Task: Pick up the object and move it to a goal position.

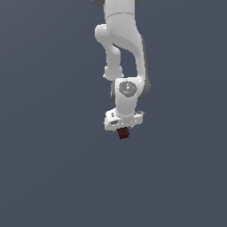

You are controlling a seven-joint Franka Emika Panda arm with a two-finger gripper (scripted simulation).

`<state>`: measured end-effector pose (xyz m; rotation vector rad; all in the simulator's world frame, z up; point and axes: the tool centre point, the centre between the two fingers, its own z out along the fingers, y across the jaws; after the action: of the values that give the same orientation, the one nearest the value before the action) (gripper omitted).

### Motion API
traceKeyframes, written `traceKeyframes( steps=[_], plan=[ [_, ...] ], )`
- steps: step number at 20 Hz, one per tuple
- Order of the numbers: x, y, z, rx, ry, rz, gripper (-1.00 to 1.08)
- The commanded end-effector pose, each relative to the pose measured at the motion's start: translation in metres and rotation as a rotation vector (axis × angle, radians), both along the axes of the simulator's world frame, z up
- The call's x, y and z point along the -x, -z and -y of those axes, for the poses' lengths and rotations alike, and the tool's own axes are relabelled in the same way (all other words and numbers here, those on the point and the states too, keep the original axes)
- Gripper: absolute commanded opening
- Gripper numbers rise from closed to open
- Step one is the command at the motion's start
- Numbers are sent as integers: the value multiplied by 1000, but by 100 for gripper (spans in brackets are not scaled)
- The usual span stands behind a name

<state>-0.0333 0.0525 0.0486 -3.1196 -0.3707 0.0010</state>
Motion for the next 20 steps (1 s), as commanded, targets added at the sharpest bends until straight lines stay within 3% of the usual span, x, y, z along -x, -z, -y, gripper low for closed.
traceKeyframes(
  steps=[1,7,8,20],
  plan=[
    [0,12,0,0,-1,0,100],
    [-1,22,0,0,-1,0,100],
    [-1,22,0,0,-1,0,-100],
    [0,20,1,0,-1,0,-100]
  ],
)
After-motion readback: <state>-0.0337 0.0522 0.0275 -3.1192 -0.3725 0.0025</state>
